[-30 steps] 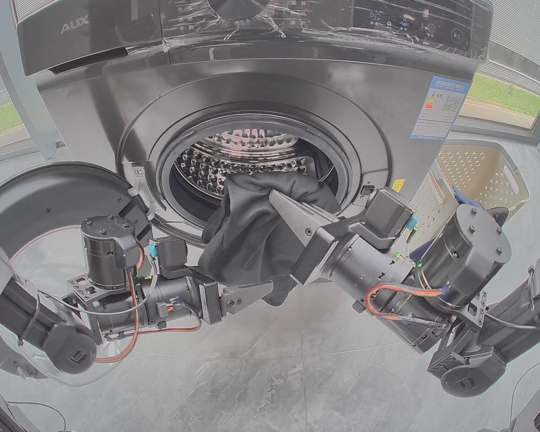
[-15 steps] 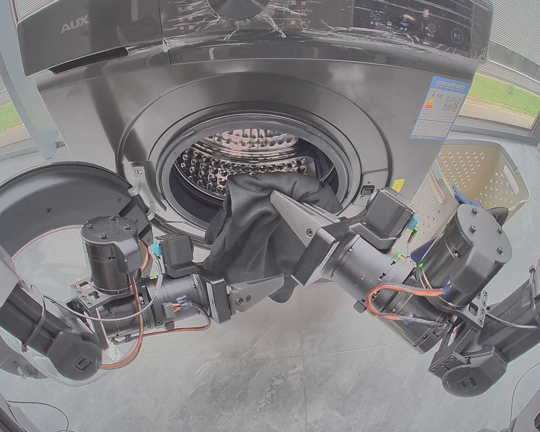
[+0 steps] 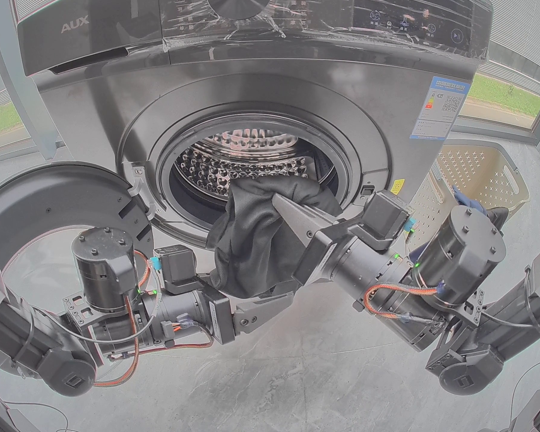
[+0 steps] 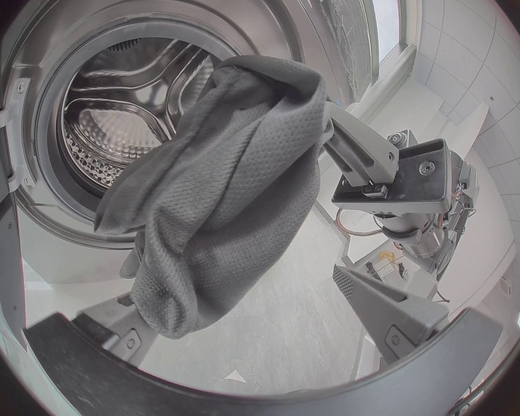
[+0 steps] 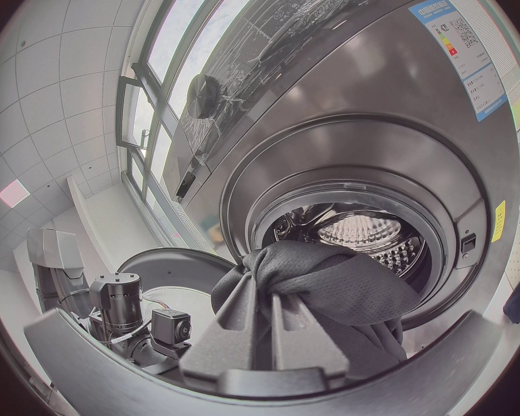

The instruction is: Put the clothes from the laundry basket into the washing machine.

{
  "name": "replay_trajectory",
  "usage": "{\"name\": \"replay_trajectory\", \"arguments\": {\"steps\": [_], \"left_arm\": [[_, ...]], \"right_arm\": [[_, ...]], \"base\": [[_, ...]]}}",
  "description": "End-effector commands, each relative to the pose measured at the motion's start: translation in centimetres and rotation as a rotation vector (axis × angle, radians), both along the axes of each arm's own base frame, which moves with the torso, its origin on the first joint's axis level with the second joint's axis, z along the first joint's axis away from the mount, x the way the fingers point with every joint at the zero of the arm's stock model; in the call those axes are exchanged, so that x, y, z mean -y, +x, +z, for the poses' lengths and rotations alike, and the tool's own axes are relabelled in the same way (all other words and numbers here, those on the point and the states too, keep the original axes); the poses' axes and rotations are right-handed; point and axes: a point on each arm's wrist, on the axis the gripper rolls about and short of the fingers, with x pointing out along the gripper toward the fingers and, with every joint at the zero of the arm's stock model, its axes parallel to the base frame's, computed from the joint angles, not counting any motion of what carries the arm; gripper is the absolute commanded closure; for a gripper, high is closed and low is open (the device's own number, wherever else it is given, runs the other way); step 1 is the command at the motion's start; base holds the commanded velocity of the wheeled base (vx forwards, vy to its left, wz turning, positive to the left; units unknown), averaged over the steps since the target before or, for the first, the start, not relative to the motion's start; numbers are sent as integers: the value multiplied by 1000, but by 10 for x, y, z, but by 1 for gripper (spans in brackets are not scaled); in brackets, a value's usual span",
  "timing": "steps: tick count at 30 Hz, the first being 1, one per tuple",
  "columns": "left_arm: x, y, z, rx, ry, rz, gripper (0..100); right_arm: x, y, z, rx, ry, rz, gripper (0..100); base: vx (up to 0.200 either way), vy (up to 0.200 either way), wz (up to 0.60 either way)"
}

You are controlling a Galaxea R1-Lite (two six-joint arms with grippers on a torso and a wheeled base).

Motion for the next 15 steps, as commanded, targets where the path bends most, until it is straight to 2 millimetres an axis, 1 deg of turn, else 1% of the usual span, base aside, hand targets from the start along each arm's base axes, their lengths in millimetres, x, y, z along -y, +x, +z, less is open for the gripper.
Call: {"name": "replay_trajectory", "arguments": {"steps": [1, 2, 3, 8, 15], "left_arm": [[1, 0, 0, 3, 1, 13, 0], [1, 1, 0, 3, 4, 27, 0], [1, 1, 0, 4, 4, 33, 100], [2, 6, -1, 16, 3, 71, 100], [-1, -2, -1, 41, -13, 83, 100]], "right_arm": [[0, 0, 0, 1, 2, 0, 100], [0, 0, 0, 2, 3, 0, 100], [0, 0, 0, 2, 3, 0, 100], [0, -2, -1, -1, -1, 5, 100], [2, -5, -9, -23, -28, 6, 100]], "base": [[0, 0, 0], [0, 0, 0], [0, 0, 0], [0, 0, 0], [0, 0, 0]]}}
